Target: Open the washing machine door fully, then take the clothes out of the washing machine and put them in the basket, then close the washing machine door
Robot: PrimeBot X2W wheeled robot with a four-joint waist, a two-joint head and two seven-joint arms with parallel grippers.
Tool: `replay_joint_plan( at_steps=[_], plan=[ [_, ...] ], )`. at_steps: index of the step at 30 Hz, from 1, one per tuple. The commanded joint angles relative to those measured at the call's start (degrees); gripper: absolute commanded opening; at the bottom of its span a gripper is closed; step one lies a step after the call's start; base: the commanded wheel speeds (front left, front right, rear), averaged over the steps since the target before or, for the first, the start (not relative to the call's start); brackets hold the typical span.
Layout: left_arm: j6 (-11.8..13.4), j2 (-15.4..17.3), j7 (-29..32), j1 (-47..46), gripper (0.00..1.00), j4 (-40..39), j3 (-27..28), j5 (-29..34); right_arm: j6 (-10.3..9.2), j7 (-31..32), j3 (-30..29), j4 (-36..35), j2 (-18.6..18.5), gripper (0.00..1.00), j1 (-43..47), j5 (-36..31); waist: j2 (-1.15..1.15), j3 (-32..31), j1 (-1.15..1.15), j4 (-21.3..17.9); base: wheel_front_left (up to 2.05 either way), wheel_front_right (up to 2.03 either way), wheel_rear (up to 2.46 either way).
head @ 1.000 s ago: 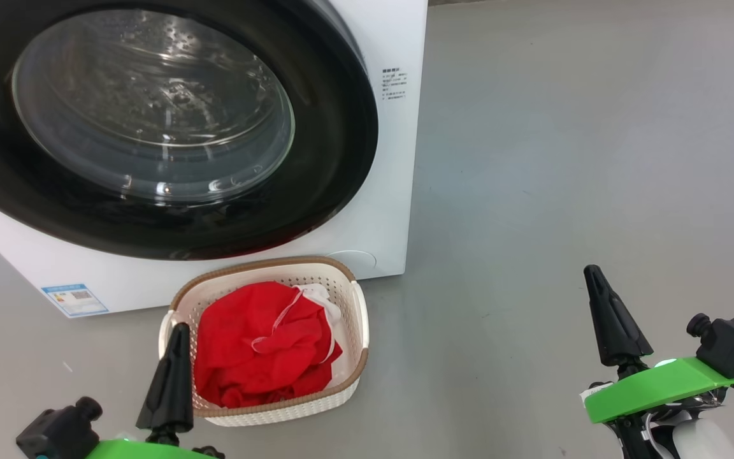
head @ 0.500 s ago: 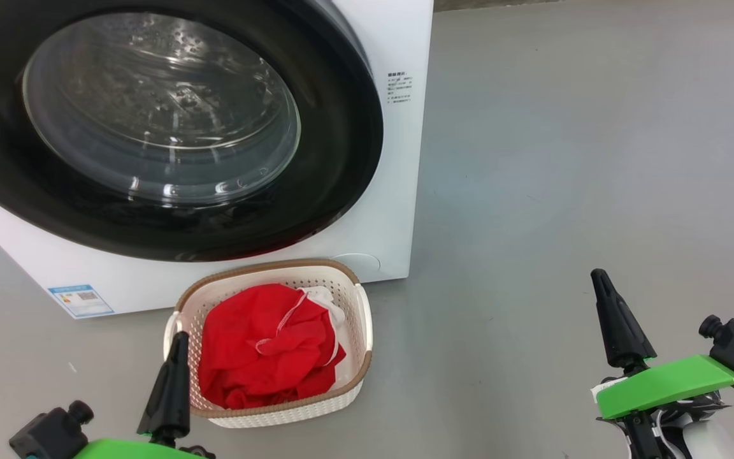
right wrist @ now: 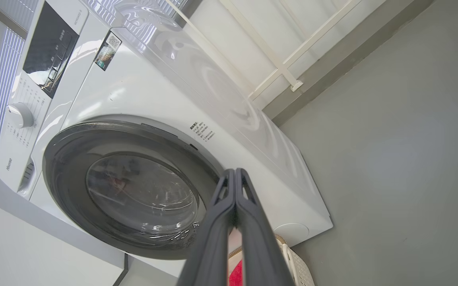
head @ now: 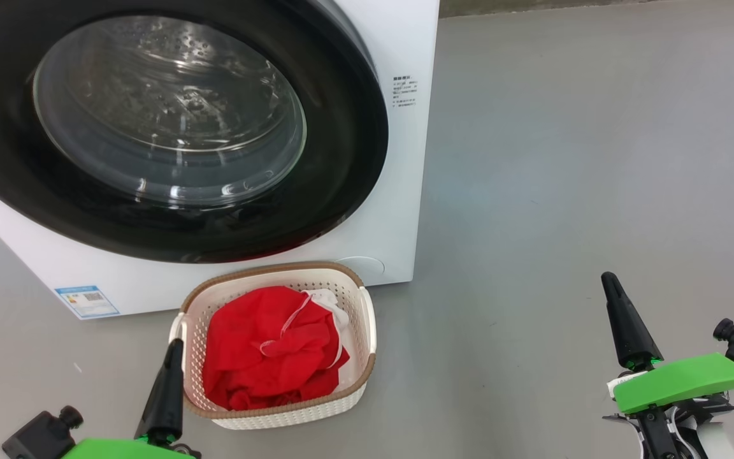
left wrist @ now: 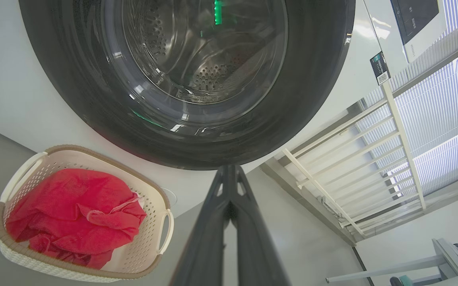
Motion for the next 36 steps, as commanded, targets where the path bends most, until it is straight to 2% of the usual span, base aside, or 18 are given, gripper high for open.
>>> replay_joint_plan(
  at_steps=[1, 36],
  plan=[
    [-0.8, 1.0, 0.4, -2.6, 0.00, -0.8, 1.4, -2.0, -0.12, 0.4, 0.2, -1.1, -0.9, 0.00, -1.2, 2.1, 0.00, -0.1, -0.01, 0.1, 0.00, 0.00, 0.00],
    [-2.7, 1.2, 6.1, -3.7, 0.00, 4.0, 4.1, -24.4, -0.18, 6.1, -2.6, 0.9, -0.9, 0.00, -1.1, 23.5, 0.00, -1.4, -0.01, 1.4, 0.00, 0.00, 0.00]
  ],
)
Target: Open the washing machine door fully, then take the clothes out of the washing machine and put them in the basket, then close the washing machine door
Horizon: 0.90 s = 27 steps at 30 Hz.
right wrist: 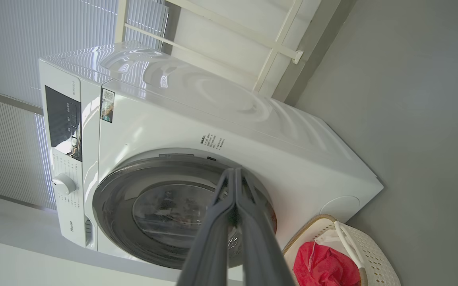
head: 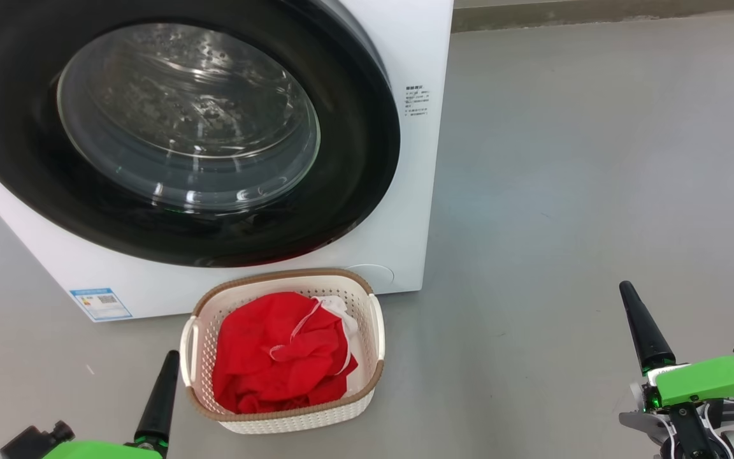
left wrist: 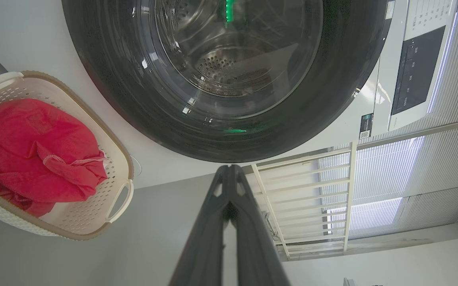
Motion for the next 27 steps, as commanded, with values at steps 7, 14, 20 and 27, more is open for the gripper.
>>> replay_joint_plan(
  at_steps=[7, 14, 20, 27],
  plan=[
    [-1.1, 1.0, 1.5, -2.9, 0.00, 0.0, 2.5, -5.6, -0.03, 1.7, 0.2, -0.9, -0.9, 0.00, -1.1, 5.4, 0.00, -0.3, 0.00, 0.3, 0.00, 0.00, 0.00],
    [-1.5, 1.0, 2.9, -3.1, 0.00, 1.1, 3.2, -10.8, -0.04, 3.1, -0.5, -0.4, -0.8, 0.00, -1.1, 10.4, 0.00, -0.6, 0.00, 0.6, 0.00, 0.00, 0.00],
    [-1.8, 1.0, 3.8, -3.3, 0.00, 1.8, 3.6, -14.0, -0.05, 3.9, -1.0, -0.1, -0.8, 0.00, -1.1, 13.5, 0.00, -0.8, 0.00, 0.8, 0.00, 0.00, 0.00],
    [-1.9, 0.9, 4.2, -3.4, 0.00, 2.1, 3.9, -15.2, -0.05, 4.4, -1.3, 0.0, -0.7, 0.00, -1.1, 14.6, 0.00, -0.9, 0.00, 0.8, 0.00, 0.00, 0.00]
  ],
)
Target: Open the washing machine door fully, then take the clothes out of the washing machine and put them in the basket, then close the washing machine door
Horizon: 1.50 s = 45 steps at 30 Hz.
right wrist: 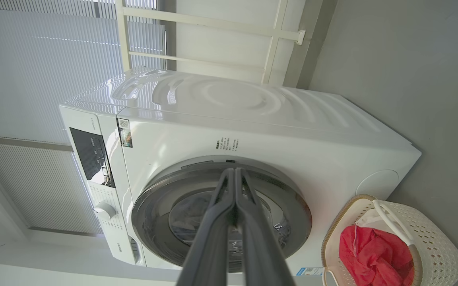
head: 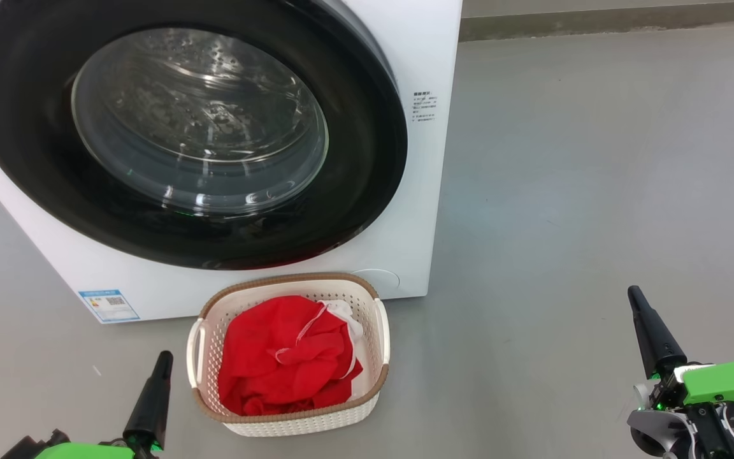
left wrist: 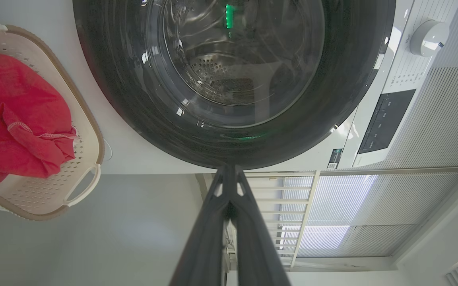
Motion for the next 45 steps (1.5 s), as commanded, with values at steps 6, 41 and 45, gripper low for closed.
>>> replay_joint_plan(
  at_steps=[6, 41, 45],
  plan=[
    [-0.4, 0.8, 0.6, -2.2, 0.00, -1.1, 2.2, -0.1, -0.03, 0.5, 0.7, -1.4, -0.6, 0.00, -1.1, 0.3, 0.00, 0.0, 0.00, 0.0, 0.00, 0.00, 0.00],
    [-0.4, 0.2, 1.2, -2.3, 0.00, -1.1, 3.0, 0.6, -0.03, 1.2, -0.1, -1.3, 0.0, 0.00, -1.2, -0.4, 0.00, 0.0, 0.00, 0.0, 0.00, 0.00, 0.00],
    [-0.4, 0.2, 1.3, -2.3, 0.00, -1.1, 3.1, 0.7, -0.03, 1.2, -0.2, -1.3, 0.0, 0.00, -1.2, -0.5, 0.00, 0.0, 0.00, 0.0, 0.00, 0.00, 0.00]
  ],
)
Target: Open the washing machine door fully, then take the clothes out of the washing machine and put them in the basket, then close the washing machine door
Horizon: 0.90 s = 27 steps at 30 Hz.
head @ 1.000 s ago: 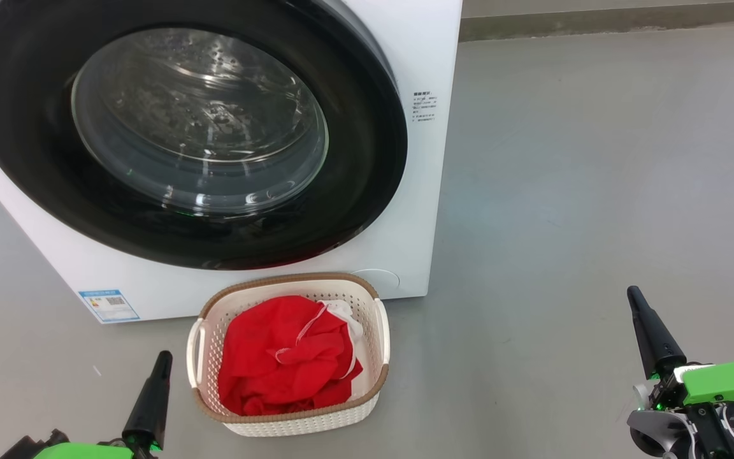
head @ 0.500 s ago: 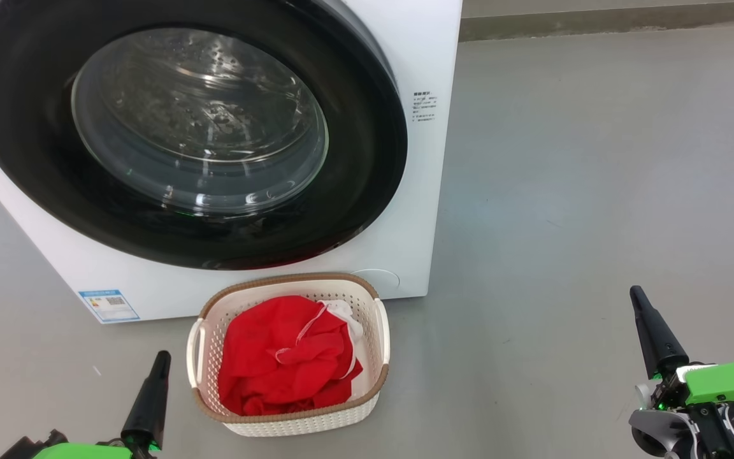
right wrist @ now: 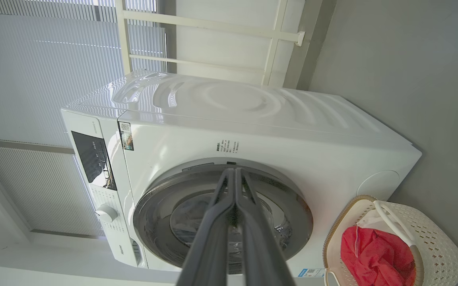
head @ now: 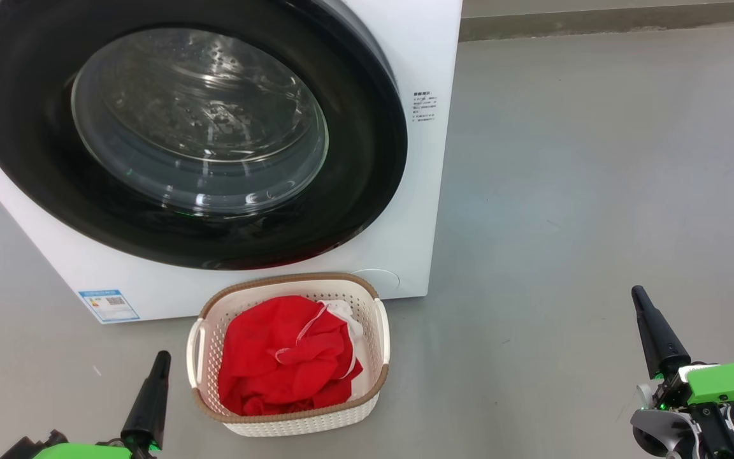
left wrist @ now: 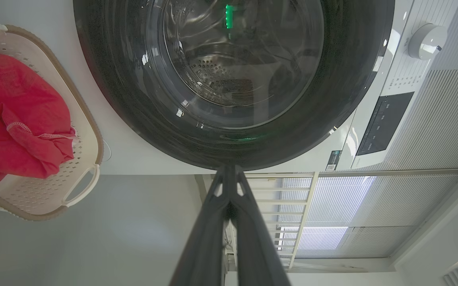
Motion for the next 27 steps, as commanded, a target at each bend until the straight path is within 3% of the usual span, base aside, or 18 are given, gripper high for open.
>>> replay_joint_plan(
  at_steps=[1, 27],
  plan=[
    [-0.4, 0.8, 0.4, -2.3, 0.00, -1.2, 2.0, 0.5, -0.03, 0.2, 1.2, -1.4, -0.5, 0.00, -1.2, -0.4, 0.00, 0.0, 0.00, 0.0, 0.00, 0.00, 0.00],
    [-0.4, 0.5, 0.7, -2.3, 0.00, -1.1, 2.4, 0.8, -0.03, 0.6, 0.8, -1.4, -0.2, 0.00, -1.2, -0.7, 0.00, 0.0, 0.00, 0.0, 0.00, 0.00, 0.00]
  ],
)
